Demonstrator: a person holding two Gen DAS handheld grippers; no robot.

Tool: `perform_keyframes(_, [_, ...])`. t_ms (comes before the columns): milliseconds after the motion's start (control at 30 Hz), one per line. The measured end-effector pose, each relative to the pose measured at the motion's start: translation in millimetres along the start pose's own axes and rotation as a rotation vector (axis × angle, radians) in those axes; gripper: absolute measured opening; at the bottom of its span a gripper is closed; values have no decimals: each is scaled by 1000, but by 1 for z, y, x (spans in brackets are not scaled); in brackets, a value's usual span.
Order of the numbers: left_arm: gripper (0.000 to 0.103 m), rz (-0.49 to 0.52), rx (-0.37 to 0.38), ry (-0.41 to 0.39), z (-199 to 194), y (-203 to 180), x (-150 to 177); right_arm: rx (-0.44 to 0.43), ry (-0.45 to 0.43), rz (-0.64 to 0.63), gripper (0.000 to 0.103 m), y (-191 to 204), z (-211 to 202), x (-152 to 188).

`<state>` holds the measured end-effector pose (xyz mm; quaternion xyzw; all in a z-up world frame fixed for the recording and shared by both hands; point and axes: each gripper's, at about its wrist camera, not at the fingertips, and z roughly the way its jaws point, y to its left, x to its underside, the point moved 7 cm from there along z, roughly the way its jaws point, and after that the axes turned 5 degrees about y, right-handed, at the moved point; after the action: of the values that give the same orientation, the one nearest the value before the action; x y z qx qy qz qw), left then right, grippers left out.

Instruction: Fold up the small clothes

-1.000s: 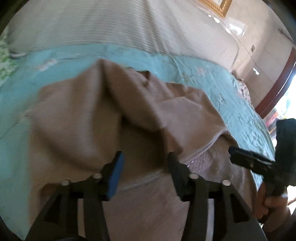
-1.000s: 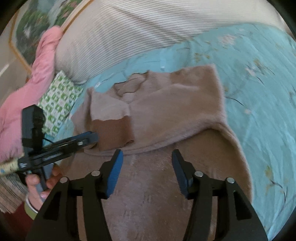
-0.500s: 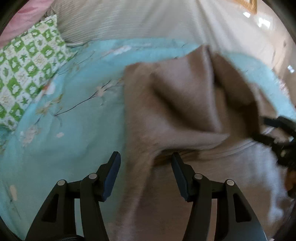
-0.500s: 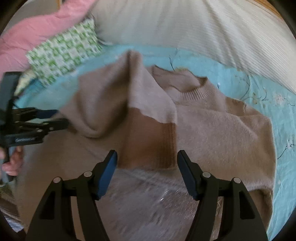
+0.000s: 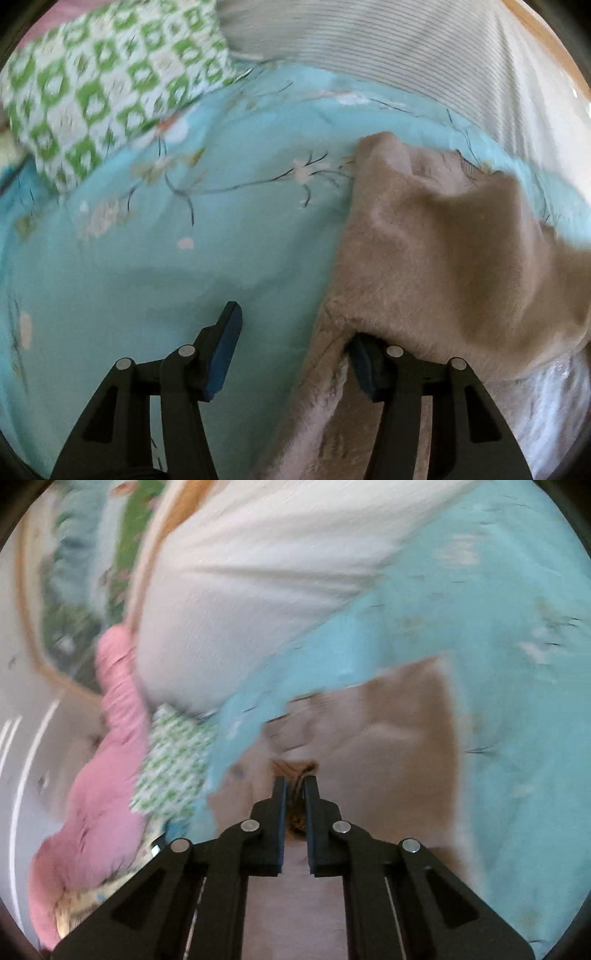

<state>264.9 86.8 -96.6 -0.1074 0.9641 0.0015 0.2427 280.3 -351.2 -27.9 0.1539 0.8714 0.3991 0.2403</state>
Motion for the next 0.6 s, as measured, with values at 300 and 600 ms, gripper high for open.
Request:
perform_keyframes(300, [58, 12, 44, 31, -1, 2, 7, 211, 40, -39, 0, -39, 16, 10])
perform_keyframes(600, [73, 100, 250, -2, -49, 4, -3, 300, 59, -159, 66, -29, 30, 27])
